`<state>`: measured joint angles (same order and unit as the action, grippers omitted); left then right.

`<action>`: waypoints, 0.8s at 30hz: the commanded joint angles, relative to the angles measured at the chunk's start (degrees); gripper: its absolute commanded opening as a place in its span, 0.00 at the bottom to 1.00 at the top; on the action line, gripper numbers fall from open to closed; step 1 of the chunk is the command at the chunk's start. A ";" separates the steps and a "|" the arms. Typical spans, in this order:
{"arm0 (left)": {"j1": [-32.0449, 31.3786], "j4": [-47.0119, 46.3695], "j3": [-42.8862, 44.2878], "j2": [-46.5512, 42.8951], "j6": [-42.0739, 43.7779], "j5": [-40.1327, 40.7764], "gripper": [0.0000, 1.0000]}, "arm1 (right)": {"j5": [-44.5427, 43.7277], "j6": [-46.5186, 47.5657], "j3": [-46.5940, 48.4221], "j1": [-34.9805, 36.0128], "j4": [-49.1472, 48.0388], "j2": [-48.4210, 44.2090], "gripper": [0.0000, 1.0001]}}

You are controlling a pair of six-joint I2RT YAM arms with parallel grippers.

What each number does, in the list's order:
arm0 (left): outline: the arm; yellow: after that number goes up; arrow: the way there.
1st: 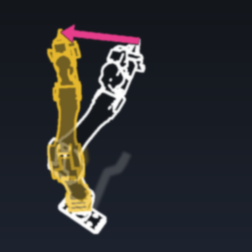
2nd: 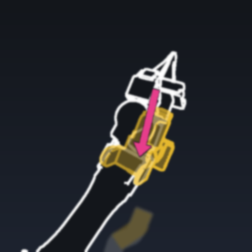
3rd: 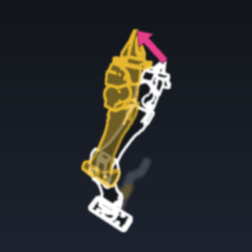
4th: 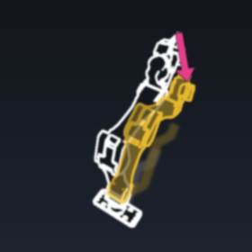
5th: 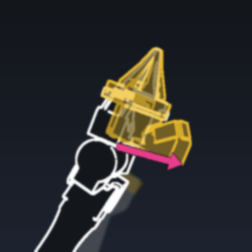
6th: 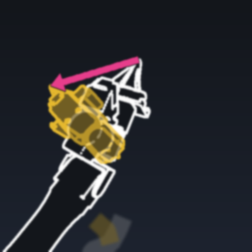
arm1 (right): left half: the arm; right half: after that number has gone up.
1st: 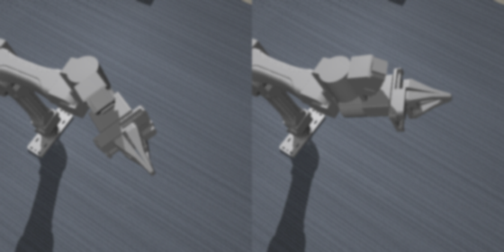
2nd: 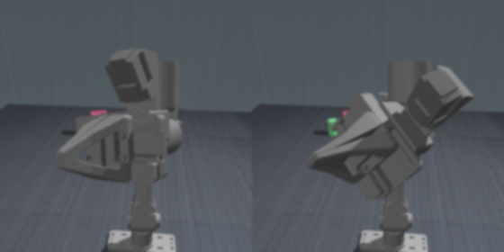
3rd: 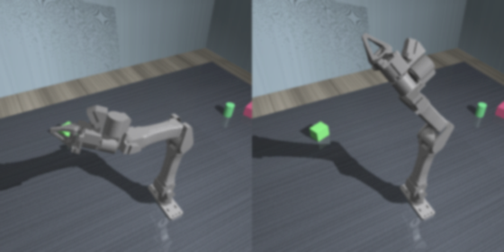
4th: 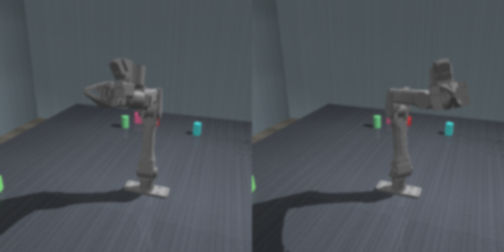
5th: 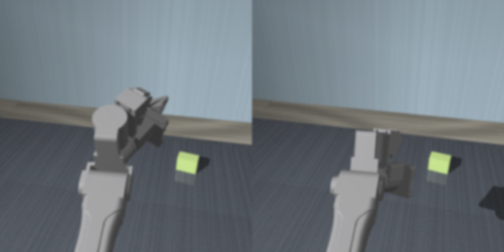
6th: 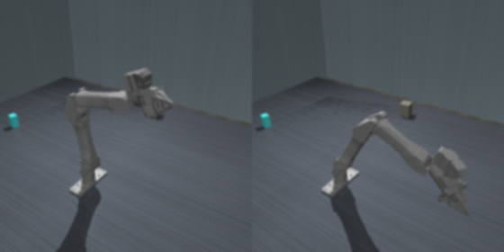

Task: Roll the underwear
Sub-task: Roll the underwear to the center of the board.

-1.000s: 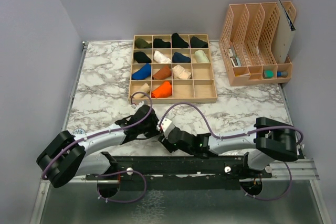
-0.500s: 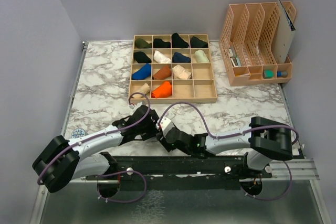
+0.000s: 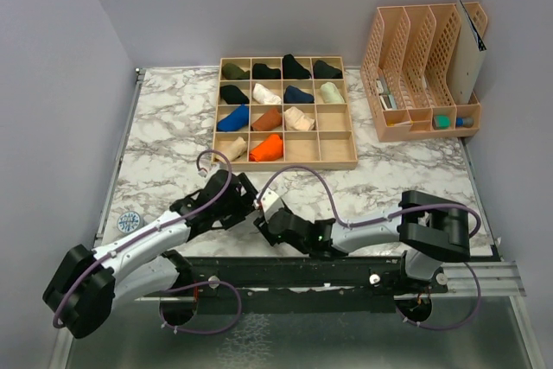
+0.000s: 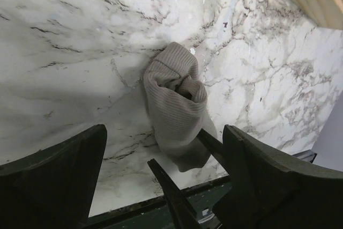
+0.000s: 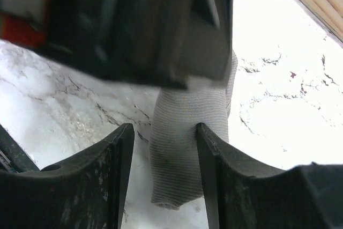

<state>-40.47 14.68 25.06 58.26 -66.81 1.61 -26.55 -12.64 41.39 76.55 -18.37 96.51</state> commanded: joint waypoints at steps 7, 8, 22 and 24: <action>5.16 6.79 -1.16 -8.41 0.82 1.23 0.99 | 12.42 -4.42 -5.97 -5.65 7.75 1.80 0.56; 5.29 6.78 -1.24 -8.69 1.02 1.07 0.99 | 13.84 -4.58 -6.30 -6.51 7.37 1.42 0.56; 5.58 6.01 -2.44 -9.58 1.45 1.23 0.99 | 7.50 -3.92 -1.69 -8.53 16.74 4.41 0.56; 5.64 6.53 -2.50 -9.90 1.14 2.22 0.99 | 5.24 -3.92 -0.73 -8.54 18.22 4.84 0.56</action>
<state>-35.24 19.55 23.00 49.54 -65.28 1.67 -16.12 -15.46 42.52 68.62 -18.02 96.07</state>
